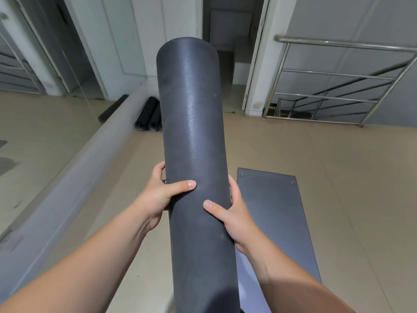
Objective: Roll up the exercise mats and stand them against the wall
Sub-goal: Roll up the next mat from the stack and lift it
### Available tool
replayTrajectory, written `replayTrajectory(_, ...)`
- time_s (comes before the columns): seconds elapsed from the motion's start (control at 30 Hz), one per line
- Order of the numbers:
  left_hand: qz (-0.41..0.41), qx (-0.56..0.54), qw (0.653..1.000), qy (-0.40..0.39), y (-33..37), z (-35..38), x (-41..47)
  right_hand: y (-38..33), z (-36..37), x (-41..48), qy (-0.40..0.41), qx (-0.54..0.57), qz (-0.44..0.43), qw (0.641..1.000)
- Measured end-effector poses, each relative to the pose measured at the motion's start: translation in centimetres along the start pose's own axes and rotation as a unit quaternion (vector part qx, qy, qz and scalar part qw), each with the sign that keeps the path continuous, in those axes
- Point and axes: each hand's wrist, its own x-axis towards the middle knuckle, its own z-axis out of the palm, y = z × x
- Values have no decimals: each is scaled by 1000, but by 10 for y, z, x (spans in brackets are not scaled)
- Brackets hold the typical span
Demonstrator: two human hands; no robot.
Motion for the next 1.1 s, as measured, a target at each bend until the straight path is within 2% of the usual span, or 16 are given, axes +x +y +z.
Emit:
replayTrajectory(0.13, -5, 14, 1000, -3, 18, -25, 67, 8, 10, 77, 19, 50, 33, 998)
replayTrajectory(0.27, 0, 26, 999, 20, 52, -71, 167, 12, 34, 199, -1, 80, 53, 995)
replayTrajectory(0.53, -9, 18, 995, 98, 144, -184, 335, -17, 111, 428, -55, 50, 79, 994)
replayTrajectory(0.7, -6, 18, 992, 121, 169, -262, 421, -15, 164, 540, -61, 19, 103, 993)
replayTrajectory(0.9, -16, -7, 996, 85, 181, -358, 539, 6, 226, 670, -30, 6, 97, 995)
replayTrajectory(1.1, -46, -4, 998, 36, 223, -447, 653, 5, 294, 780, 24, -5, 112, 993)
